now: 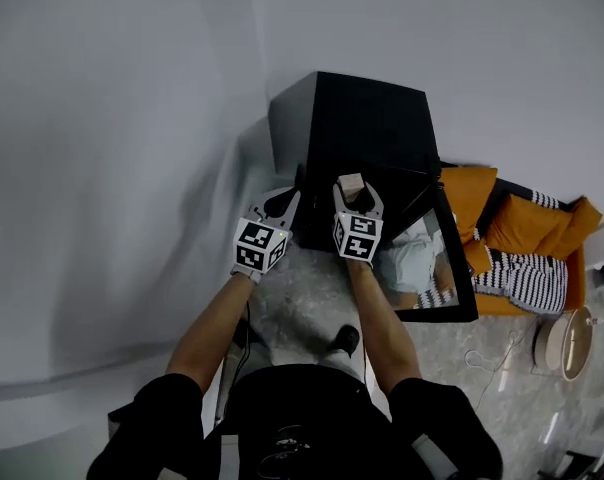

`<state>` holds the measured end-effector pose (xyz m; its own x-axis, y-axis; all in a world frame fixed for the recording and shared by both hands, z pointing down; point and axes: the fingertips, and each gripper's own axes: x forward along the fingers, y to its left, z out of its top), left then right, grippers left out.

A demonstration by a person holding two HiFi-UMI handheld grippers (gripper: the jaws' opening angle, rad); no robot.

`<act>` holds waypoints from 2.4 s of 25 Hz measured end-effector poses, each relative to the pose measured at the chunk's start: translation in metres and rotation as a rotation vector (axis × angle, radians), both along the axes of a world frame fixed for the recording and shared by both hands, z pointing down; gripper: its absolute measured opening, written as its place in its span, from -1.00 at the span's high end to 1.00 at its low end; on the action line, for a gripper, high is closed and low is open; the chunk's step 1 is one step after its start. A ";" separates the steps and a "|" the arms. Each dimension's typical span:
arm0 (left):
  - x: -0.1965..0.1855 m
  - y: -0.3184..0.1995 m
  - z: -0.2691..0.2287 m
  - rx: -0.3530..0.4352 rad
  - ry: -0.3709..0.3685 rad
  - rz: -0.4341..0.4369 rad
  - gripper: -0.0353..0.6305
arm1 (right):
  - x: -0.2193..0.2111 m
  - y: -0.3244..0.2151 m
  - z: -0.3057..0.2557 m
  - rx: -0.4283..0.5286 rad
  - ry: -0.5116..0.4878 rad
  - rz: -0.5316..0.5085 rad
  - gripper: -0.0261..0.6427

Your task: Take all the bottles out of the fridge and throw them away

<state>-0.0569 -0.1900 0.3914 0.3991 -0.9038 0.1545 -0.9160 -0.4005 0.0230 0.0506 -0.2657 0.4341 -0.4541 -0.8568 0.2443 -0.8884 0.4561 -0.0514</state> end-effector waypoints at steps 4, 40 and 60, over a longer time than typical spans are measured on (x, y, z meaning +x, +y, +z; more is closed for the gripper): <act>-0.057 0.026 0.001 -0.003 -0.005 -0.116 0.89 | -0.070 0.015 -0.004 0.006 -0.003 -0.129 0.09; -0.199 0.128 0.092 -0.101 0.080 -0.452 0.89 | -0.232 0.098 0.087 -0.082 0.056 -0.500 0.09; -0.201 0.132 0.273 -0.279 0.151 -0.439 0.89 | -0.243 0.111 0.277 -0.218 0.121 -0.552 0.09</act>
<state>-0.2583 -0.0585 0.6643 0.0294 -0.9234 0.3828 -0.9742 0.0593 0.2178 -0.1928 -0.1549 0.7115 -0.7751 -0.4270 0.4658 -0.5291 0.8415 -0.1090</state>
